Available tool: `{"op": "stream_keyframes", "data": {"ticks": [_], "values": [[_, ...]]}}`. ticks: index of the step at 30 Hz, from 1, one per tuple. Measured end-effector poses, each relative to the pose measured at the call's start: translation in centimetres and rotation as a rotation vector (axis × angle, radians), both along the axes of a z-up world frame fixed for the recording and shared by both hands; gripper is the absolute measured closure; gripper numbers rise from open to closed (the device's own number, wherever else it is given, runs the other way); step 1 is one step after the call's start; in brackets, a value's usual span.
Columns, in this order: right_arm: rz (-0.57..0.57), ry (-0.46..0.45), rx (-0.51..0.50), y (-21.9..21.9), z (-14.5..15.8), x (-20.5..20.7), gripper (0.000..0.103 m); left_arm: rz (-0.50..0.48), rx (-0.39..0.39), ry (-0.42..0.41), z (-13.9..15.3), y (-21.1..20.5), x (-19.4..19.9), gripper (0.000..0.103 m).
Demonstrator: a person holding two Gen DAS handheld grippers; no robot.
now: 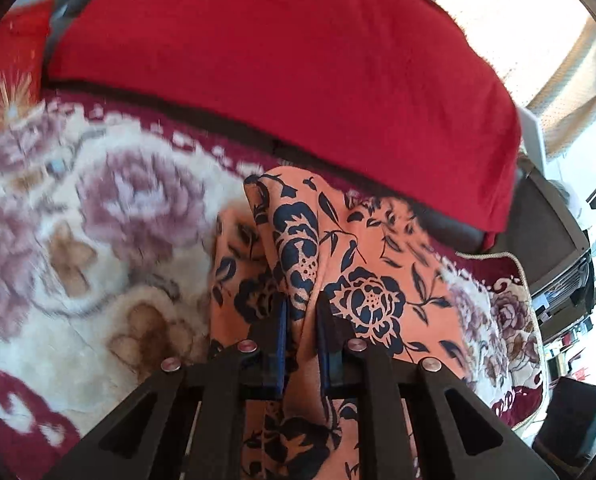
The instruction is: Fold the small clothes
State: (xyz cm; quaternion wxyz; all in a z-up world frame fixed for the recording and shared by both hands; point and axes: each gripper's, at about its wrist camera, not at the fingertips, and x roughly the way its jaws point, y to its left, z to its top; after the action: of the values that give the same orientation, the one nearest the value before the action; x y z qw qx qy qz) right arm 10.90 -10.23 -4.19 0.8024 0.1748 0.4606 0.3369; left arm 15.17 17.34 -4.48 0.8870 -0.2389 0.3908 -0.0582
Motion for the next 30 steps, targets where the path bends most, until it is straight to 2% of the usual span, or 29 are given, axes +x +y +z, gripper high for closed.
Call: {"op": "stream_keyframes", "data": {"ticks": [1, 2, 4, 6, 7, 10, 11, 14, 16, 19, 22, 23, 26, 30], "values": [[-0.003, 0.003, 0.006, -0.2, -0.1, 0.1, 0.025, 0.001, 0.015, 0.008, -0.4, 0.1, 0.1, 0.089], [-0.007, 0.005, 0.012, -0.1, -0.1, 0.0, 0.025, 0.003, 0.035, 0.048, -1.7, 0.1, 0.7, 0.089], [-0.001, -0.001, 0.014, -0.4, 0.3, -0.2, 0.025, 0.019, 0.025, 0.150, -5.1, 0.6, 1.8, 0.089], [0.011, -0.016, 0.006, -0.3, 0.7, -0.5, 0.025, 0.034, 0.005, 0.149, -5.3, 0.6, 1.9, 0.089], [0.011, -0.025, 0.000, -0.6, 0.9, -0.8, 0.025, 0.036, 0.005, 0.121, -4.3, 0.5, 1.4, 0.089], [-0.004, -0.013, 0.006, -1.4, 0.6, -0.5, 0.025, 0.027, 0.064, 0.036, -1.8, 0.1, -0.1, 0.089], [-0.013, 0.003, 0.019, -1.5, 0.4, -0.3, 0.025, 0.025, 0.074, 0.041, -2.0, 0.2, -0.3, 0.089], [-0.033, 0.021, 0.062, -1.9, 0.3, -0.3, 0.025, 0.017, 0.094, 0.144, -5.5, 0.6, 1.2, 0.089], [-0.025, 0.006, 0.059, -1.9, 0.8, -0.6, 0.025, 0.027, 0.105, 0.150, -6.6, 0.6, 1.5, 0.089], [-0.017, -0.021, 0.034, -2.0, 1.4, -1.0, 0.025, 0.050, 0.084, 0.145, -6.5, 0.9, 1.1, 0.089], [-0.039, 0.001, 0.063, -3.1, 1.2, -0.5, 0.025, 0.047, 0.112, 0.157, -7.0, 1.1, 0.3, 0.080], [-0.052, 0.011, 0.079, -3.5, 1.2, -0.2, 0.025, 0.056, 0.122, 0.162, -6.9, 1.0, 0.3, 0.074], [-0.109, 0.054, 0.143, -4.9, 0.6, 1.2, 0.024, 0.067, 0.181, 0.160, -5.6, 0.6, 0.1, 0.069], [-0.196, 0.193, 0.237, -7.1, -2.2, 3.7, 0.020, 0.105, 0.254, 0.065, -1.0, -0.9, -1.8, 0.064]]}}
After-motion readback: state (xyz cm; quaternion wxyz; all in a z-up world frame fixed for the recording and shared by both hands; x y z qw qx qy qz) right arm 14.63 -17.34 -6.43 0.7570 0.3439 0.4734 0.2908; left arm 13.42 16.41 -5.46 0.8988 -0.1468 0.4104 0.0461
